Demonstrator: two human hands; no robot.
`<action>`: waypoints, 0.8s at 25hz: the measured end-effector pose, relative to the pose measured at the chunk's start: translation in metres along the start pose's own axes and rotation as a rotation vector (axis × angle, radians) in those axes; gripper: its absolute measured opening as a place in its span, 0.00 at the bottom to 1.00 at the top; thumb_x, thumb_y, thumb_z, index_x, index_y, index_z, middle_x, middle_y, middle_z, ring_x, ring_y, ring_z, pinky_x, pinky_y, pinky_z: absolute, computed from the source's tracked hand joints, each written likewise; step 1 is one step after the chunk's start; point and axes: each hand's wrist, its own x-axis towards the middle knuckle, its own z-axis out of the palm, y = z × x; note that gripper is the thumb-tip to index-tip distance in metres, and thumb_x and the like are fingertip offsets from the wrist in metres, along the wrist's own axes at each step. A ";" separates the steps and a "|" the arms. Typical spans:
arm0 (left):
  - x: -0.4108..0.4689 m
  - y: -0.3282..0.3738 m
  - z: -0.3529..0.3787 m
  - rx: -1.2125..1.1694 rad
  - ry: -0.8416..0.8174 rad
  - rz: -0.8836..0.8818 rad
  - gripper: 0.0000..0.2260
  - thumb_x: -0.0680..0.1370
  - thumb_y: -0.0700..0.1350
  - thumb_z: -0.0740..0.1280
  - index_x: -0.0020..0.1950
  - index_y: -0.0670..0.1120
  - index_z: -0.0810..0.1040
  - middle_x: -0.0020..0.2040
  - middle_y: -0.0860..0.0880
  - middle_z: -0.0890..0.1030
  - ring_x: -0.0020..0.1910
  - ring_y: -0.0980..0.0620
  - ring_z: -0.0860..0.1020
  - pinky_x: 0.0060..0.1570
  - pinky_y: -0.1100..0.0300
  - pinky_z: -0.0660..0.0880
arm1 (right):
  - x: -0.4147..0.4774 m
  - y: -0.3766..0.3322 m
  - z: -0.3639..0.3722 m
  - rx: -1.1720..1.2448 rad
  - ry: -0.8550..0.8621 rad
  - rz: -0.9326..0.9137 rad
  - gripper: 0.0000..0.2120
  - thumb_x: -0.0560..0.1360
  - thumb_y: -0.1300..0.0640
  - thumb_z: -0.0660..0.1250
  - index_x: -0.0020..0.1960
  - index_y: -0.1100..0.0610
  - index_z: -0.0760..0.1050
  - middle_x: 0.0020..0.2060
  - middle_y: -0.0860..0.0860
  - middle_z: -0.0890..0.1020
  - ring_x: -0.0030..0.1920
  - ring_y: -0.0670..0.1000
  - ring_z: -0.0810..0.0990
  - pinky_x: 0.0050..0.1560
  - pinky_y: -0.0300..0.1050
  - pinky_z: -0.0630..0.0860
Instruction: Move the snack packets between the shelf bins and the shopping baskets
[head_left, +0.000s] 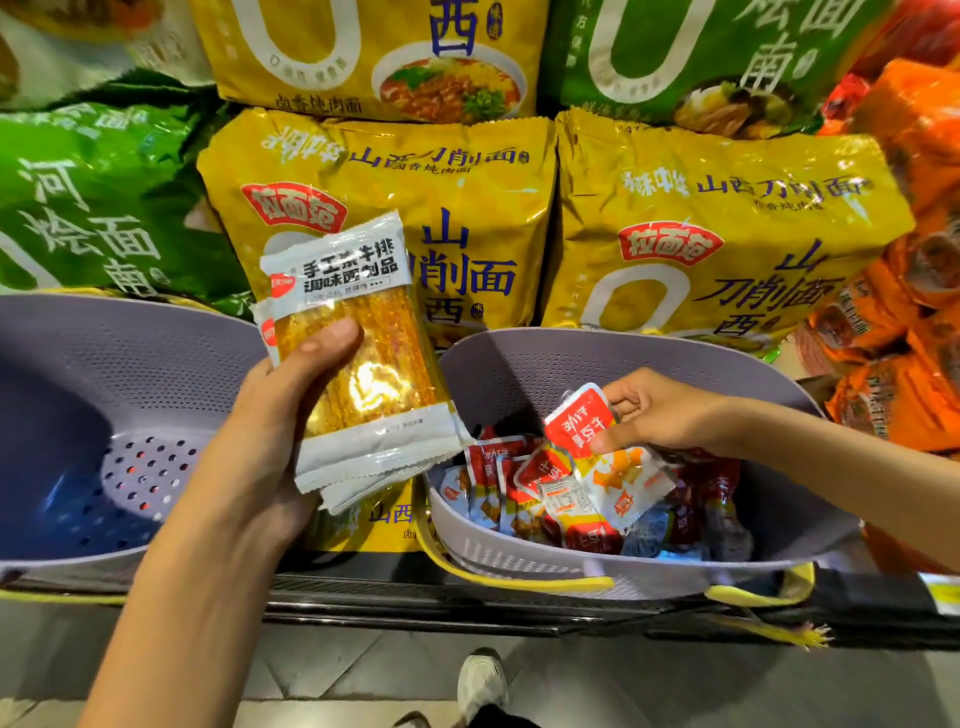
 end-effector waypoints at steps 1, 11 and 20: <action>0.002 -0.004 -0.007 0.045 -0.053 0.031 0.09 0.64 0.58 0.75 0.41 0.59 0.85 0.42 0.56 0.85 0.45 0.58 0.82 0.46 0.63 0.80 | 0.001 -0.003 -0.002 -0.029 0.011 -0.036 0.11 0.69 0.71 0.71 0.52 0.68 0.78 0.41 0.55 0.85 0.37 0.45 0.82 0.44 0.41 0.79; 0.002 -0.006 -0.018 0.086 0.044 0.029 0.10 0.69 0.59 0.70 0.46 0.57 0.84 0.51 0.51 0.83 0.59 0.48 0.79 0.63 0.45 0.72 | 0.011 -0.015 0.012 -0.976 -0.226 -0.133 0.11 0.69 0.55 0.71 0.38 0.46 0.68 0.33 0.43 0.74 0.35 0.43 0.71 0.36 0.43 0.66; -0.001 -0.010 -0.015 0.038 0.029 0.019 0.25 0.54 0.65 0.77 0.46 0.55 0.84 0.51 0.50 0.84 0.57 0.48 0.80 0.62 0.45 0.73 | 0.017 -0.001 0.005 -1.025 -0.161 -0.121 0.10 0.70 0.59 0.69 0.50 0.59 0.74 0.42 0.55 0.80 0.41 0.54 0.77 0.37 0.45 0.69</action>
